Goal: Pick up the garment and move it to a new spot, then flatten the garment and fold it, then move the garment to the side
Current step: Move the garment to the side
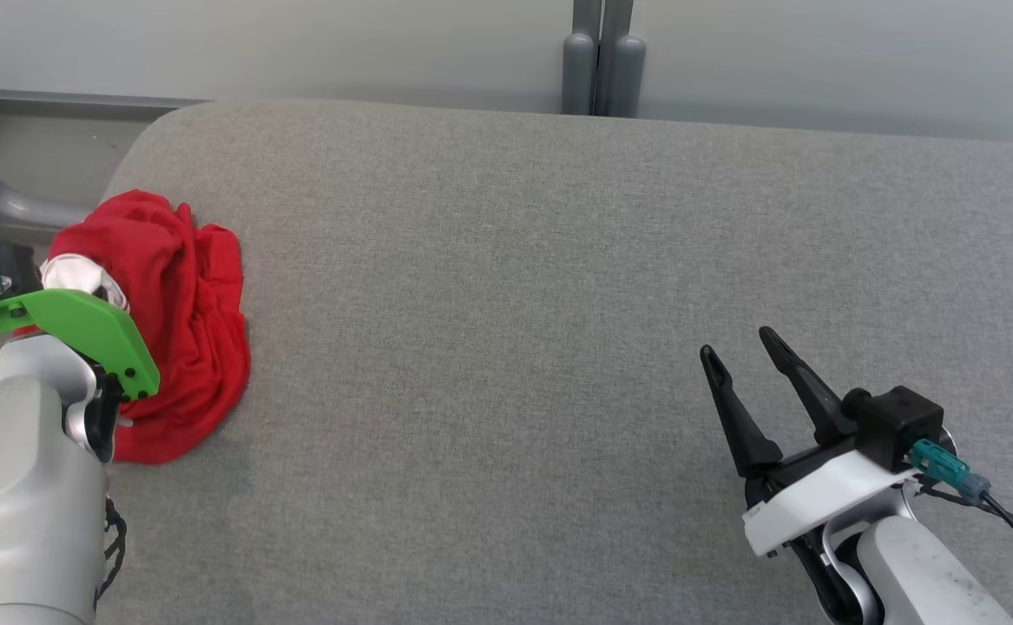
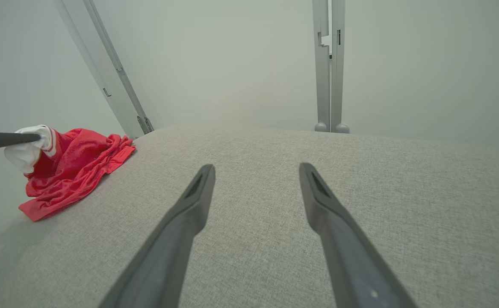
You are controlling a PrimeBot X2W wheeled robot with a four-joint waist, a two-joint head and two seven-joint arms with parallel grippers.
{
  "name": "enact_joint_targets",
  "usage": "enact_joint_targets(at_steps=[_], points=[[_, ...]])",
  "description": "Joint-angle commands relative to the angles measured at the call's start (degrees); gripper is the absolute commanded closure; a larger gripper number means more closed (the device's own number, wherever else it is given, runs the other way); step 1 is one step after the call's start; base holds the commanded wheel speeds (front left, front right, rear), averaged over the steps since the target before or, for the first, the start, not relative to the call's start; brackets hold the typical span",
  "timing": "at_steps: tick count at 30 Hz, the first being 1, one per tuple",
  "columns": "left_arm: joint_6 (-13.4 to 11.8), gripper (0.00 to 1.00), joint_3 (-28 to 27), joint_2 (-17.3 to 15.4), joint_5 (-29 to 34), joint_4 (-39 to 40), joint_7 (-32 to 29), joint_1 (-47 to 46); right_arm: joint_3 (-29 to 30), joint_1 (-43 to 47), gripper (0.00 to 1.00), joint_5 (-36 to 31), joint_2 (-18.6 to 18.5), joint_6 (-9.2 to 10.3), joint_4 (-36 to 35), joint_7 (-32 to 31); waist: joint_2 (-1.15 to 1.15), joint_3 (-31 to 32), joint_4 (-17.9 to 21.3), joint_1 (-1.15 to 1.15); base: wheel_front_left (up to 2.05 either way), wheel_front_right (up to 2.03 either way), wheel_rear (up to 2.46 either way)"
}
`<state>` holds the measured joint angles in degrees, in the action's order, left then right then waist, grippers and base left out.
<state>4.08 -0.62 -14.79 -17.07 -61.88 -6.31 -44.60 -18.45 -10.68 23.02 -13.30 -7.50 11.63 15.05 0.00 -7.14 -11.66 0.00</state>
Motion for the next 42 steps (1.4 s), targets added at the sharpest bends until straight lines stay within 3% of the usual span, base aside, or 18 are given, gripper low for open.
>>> enact_joint_targets(at_steps=[1, 12, 21, 28, 35, 42], points=[[0.6, 1.0, 0.9, -0.2, 0.9, 1.1, 0.9, -1.1, 0.3, 1.2, 0.0, 0.0, 0.2, 0.02, 0.2, 0.2, 0.0, 1.8, 0.2, 0.0, 0.0, 0.0, 0.0], [2.8, 1.0, 6.6, 1.2, 1.8, 16.8, 2.4, -1.1, 1.6, 4.6, 0.0, -0.8, 1.4, 0.02, 0.3, 0.2, 0.0, 8.4, 6.7, 0.0, 0.0, 0.0, 0.0], [3.1, 1.0, 10.4, 3.4, -0.1, 41.9, -5.1, 2.5, 2.3, 5.1, 0.0, -1.0, 2.2, 0.01, 0.2, 0.2, 0.0, 9.8, 15.6, 0.0, 0.0, 0.0, 0.0], [0.8, 1.0, 12.8, 6.6, -1.3, 58.1, -10.0, 6.3, 3.5, 5.2, 0.0, -0.8, 1.7, 0.01, -0.1, 0.2, 0.0, 9.5, 21.3, 0.0, 0.0, 0.0, 0.0], [0.6, 1.0, 16.2, 7.8, -3.9, 60.9, -13.3, 18.6, 4.5, 5.7, 0.0, -0.7, 1.2, 0.01, -0.1, 0.2, 0.0, 8.2, 24.6, 0.0, 0.0, 0.0, 0.0], [1.3, 1.0, 19.9, 7.8, -4.4, 48.9, -8.1, 32.2, 5.0, 5.8, 0.0, -0.2, 0.4, 0.01, 0.1, 0.2, 0.0, 6.8, 25.9, 0.0, 0.0, 0.0, 0.0]])
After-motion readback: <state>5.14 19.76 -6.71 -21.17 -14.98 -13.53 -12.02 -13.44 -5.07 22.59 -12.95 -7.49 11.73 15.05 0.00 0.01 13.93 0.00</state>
